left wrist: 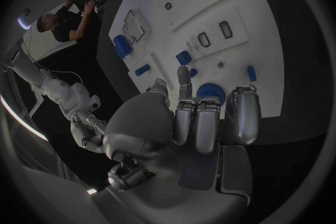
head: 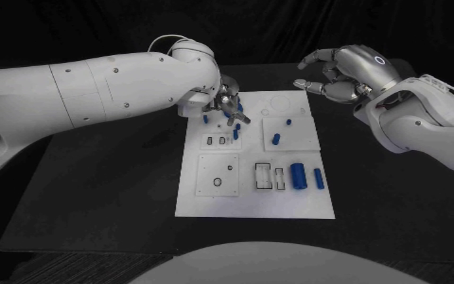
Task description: Assemble the parts on the task board
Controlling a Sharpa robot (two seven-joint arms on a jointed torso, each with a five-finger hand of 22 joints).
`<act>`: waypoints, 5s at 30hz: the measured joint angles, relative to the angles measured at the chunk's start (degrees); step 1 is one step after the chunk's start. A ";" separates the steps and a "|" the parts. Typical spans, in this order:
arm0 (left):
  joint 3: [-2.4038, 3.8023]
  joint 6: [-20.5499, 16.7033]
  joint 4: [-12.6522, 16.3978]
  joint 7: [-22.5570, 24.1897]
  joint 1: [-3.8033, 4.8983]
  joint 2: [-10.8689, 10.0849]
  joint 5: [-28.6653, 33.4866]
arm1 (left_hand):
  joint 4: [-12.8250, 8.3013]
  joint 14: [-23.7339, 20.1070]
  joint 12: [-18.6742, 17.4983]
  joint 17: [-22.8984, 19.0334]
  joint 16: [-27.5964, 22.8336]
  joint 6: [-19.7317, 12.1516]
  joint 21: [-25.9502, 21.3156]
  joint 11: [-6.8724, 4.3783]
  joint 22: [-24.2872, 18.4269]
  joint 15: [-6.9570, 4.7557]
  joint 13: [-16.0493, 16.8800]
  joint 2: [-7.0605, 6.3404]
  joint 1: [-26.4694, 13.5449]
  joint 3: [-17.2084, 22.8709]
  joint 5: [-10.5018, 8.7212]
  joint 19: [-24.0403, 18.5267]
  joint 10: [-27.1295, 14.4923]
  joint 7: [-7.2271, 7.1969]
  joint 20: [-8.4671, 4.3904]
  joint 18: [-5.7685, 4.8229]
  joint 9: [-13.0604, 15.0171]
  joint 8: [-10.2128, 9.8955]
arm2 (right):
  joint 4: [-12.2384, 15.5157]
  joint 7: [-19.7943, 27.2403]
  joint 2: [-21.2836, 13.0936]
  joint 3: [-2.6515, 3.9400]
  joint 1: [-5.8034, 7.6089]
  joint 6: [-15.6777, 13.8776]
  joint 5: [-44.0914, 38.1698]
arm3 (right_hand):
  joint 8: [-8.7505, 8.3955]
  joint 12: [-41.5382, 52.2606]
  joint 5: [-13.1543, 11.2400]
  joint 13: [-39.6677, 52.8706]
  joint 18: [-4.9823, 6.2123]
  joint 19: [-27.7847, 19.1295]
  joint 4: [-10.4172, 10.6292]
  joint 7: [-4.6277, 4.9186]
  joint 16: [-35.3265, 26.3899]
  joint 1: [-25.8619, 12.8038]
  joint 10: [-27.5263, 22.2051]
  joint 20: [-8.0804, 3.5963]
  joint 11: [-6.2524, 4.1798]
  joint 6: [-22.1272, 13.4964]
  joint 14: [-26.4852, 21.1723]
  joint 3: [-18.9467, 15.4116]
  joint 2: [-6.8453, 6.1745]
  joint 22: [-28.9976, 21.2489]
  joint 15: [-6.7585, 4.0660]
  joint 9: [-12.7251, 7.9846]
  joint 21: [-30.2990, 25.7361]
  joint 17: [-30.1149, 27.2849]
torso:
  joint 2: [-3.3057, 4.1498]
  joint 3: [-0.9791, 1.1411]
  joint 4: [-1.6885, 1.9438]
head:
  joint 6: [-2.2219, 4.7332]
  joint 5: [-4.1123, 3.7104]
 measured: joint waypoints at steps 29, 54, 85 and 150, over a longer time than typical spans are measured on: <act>-0.02 0.88 -2.11 -1.87 -2.54 1.22 -0.06 | -0.57 0.20 0.00 -0.01 0.00 -0.64 -0.46 -0.19 -0.02 -0.19 -0.01 0.00 0.00 0.56 0.04 -0.01 -0.20 0.20 0.00 0.02 2.53 -1.55 | -0.79 -0.52 0.51 0.00 -0.92 1.46 0.04 | 0.21 0.00 0.25 -0.01 0.00 0.00 0.00 0.20 0.00 0.00 0.00 0.00 0.00 0.20 0.00 0.00 0.00 0.01 0.00 -0.04 -0.22 -0.01 | -0.77 -0.25 0.07 | 0.00 -0.03; 0.00 0.88 -3.29 -1.37 -3.66 1.45 -0.09 | -1.20 0.20 0.00 -0.02 0.00 -1.06 -1.25 -0.18 -0.02 -0.19 -0.01 0.32 0.33 1.20 0.58 -1.05 -0.20 0.61 0.20 0.03 2.63 -4.25 | -1.29 -0.50 0.75 0.00 -1.31 2.01 0.48 | 0.44 0.00 0.44 0.03 0.00 0.00 0.00 -0.01 -0.23 0.22 0.00 0.00 0.00 0.41 0.00 0.00 0.23 0.03 0.00 -0.09 -0.45 -0.02 | -1.03 -0.33 -0.36 | 0.00 0.32; 0.00 1.28 -4.55 -0.56 -4.74 2.09 -0.11 | -3.80 0.20 0.00 -0.02 0.00 0.20 -2.30 0.01 -0.20 -0.18 -0.01 0.13 2.60 3.80 2.60 -1.78 -0.01 1.02 0.51 0.03 1.20 -10.04 | -1.36 -0.58 1.06 0.00 -1.33 2.58 0.63 | 0.43 0.00 1.11 0.01 0.00 -0.21 0.00 0.19 -0.45 0.53 0.00 0.21 0.00 0.61 0.00 0.00 0.53 0.01 0.00 -0.21 -0.67 -0.02 | -1.25 -0.29 -0.50 | 0.00 0.19; 0.00 -1.94 3.95 -1.63 -4.88 -8.07 -0.13 | -11.79 0.20 0.00 0.01 0.00 4.03 -4.30 -0.30 -0.02 -0.18 -0.02 -6.72 1.73 26.17 17.09 -1.76 0.11 0.48 0.09 0.04 6.16 -16.89 | -1.97 -1.95 1.22 0.00 -1.73 5.84 2.10 | 0.43 0.00 7.98 0.03 0.00 -0.21 -0.48 0.19 -0.88 5.44 0.00 0.21 0.00 2.25 0.00 1.78 0.89 0.03 0.00 -1.69 -1.95 -0.03 | -1.48 -0.18 -0.34 | 0.00 0.96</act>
